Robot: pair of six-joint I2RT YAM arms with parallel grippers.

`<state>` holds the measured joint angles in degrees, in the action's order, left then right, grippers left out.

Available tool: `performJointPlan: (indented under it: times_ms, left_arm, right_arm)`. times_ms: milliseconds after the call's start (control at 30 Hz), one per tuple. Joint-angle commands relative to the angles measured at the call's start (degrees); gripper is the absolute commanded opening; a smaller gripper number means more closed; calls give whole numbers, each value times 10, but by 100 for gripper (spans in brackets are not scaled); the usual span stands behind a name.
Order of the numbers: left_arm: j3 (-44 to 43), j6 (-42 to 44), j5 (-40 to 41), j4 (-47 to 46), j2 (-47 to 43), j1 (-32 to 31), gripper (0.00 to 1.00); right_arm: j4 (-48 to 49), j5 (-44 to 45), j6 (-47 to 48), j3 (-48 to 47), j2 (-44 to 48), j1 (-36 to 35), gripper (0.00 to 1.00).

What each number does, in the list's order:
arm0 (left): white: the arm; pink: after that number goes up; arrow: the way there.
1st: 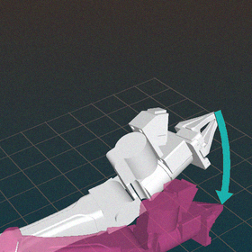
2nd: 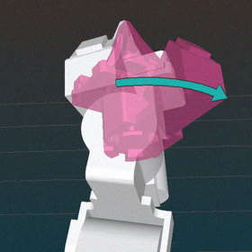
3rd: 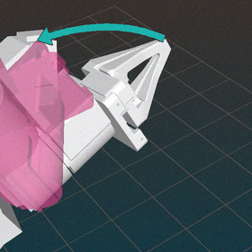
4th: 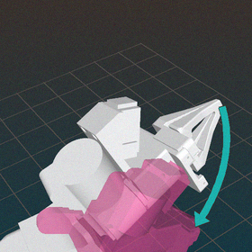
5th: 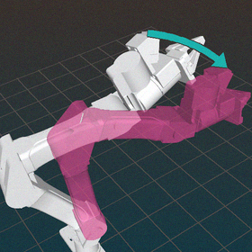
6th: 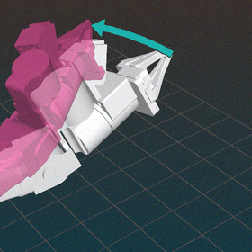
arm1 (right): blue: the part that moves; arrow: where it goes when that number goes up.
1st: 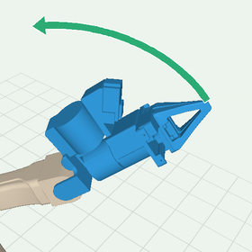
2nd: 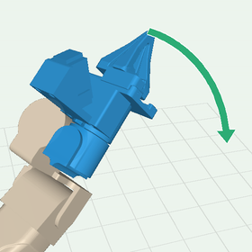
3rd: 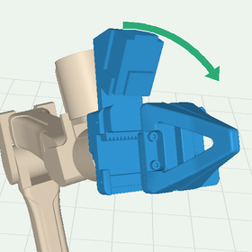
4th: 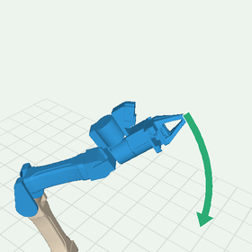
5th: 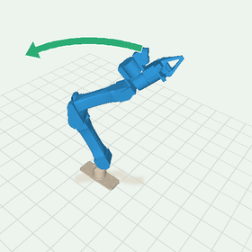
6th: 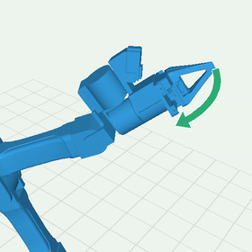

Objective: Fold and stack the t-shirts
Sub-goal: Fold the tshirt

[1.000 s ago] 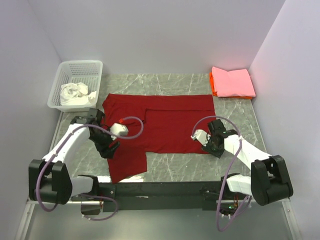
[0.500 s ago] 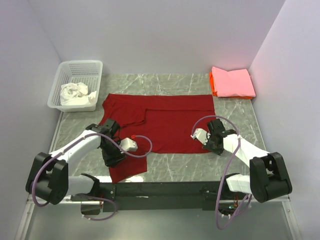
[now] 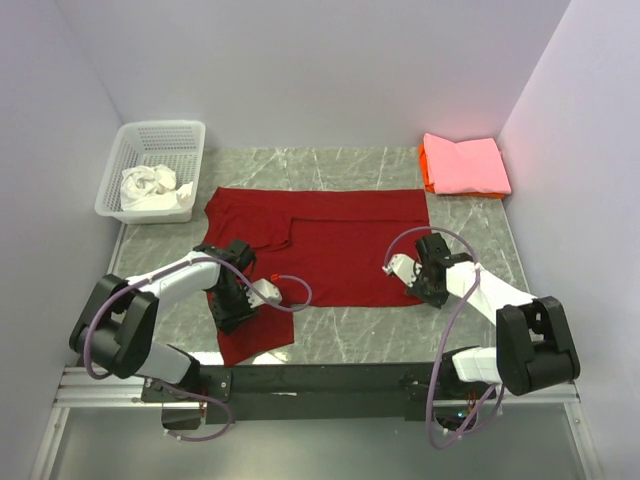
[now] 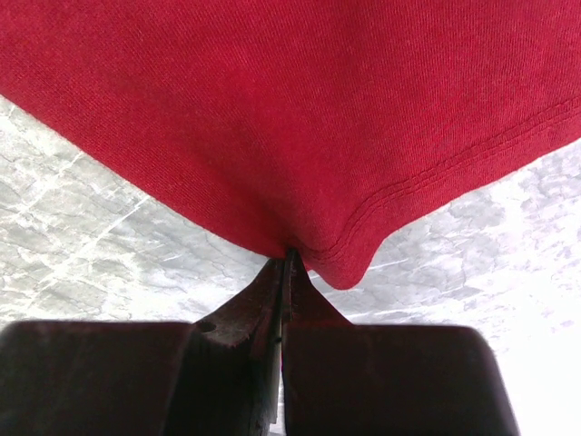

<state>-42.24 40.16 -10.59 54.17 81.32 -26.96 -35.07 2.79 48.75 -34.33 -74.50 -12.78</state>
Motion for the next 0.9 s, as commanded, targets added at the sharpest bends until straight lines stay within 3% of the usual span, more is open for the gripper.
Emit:
performJointPlan:
  times_ms: [0,233,400,600,867]
  left_arm:
    - [-12,-25,34,-13,3,-5,39]
    - [-10,-14,21,-7,-16,-6,1]
    - [-38,-2,-11,50,-34,-6,0]
    - [-105,15,-41,138,-85,4,0]
    - [-162,40,-53,187,-103,61,0]
  right_arm:
    - [-8,-26,-2,-15,-14,6,0]
    - [-24,-26,-1,-36,-15,14,0]
    - [-59,-49,3,-52,0,24,0]
    - [-111,-58,25,-51,83,38,0]
    - [-136,-64,54,-64,108,84,0]
